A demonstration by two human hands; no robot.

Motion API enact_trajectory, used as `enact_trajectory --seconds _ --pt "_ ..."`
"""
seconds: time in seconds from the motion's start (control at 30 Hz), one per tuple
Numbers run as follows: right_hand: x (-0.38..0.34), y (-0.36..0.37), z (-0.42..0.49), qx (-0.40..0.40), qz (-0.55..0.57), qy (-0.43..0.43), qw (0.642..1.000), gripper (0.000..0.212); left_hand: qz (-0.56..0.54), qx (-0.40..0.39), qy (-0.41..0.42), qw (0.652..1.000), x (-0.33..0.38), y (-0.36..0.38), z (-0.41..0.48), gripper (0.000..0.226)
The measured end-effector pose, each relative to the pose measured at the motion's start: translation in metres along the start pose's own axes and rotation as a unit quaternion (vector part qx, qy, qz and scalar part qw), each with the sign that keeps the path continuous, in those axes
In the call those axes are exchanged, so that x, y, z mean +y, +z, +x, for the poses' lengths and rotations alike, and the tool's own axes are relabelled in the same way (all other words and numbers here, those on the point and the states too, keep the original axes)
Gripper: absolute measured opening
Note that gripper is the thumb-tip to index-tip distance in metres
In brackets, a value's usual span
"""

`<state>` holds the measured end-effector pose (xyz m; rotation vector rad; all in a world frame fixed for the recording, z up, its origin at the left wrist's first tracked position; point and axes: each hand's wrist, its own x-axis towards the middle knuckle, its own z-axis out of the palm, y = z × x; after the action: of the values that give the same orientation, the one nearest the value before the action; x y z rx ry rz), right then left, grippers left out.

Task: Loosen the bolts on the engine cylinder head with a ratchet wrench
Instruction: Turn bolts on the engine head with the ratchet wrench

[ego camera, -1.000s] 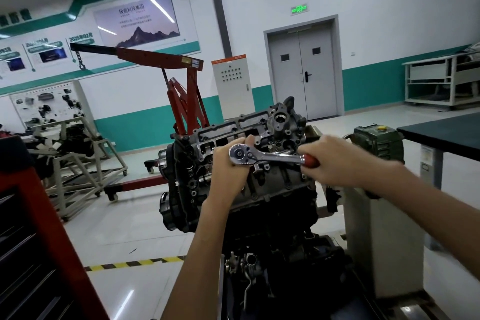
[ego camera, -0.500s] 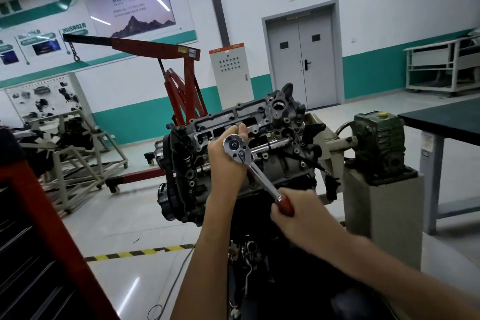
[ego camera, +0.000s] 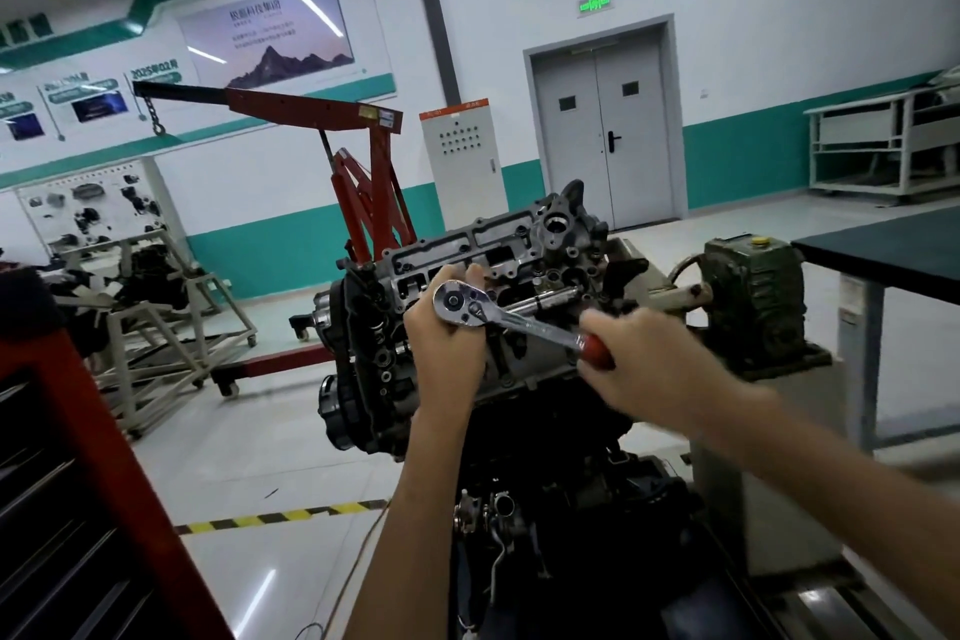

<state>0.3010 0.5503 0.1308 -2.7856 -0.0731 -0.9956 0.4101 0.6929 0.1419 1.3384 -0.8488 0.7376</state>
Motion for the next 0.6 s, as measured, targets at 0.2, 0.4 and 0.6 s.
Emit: enact_trajectory --seconds 0.2,0.4,0.6 --pt "-0.056 0.064 -0.041 -0.007 0.229 0.106 0.968 0.03 -0.18 0.025 -0.132 0.975 0.003 0.017 -0.004 0.039" --pt "0.003 0.007 -0.007 -0.038 -0.005 -0.013 0.999 0.019 0.001 -0.072 -0.023 0.997 -0.001 0.0 0.0 0.041" --pt "0.029 -0.06 0.066 -0.012 -0.208 -0.162 0.964 0.018 0.012 -0.128 0.0 0.992 -0.002 -0.012 0.006 0.032"
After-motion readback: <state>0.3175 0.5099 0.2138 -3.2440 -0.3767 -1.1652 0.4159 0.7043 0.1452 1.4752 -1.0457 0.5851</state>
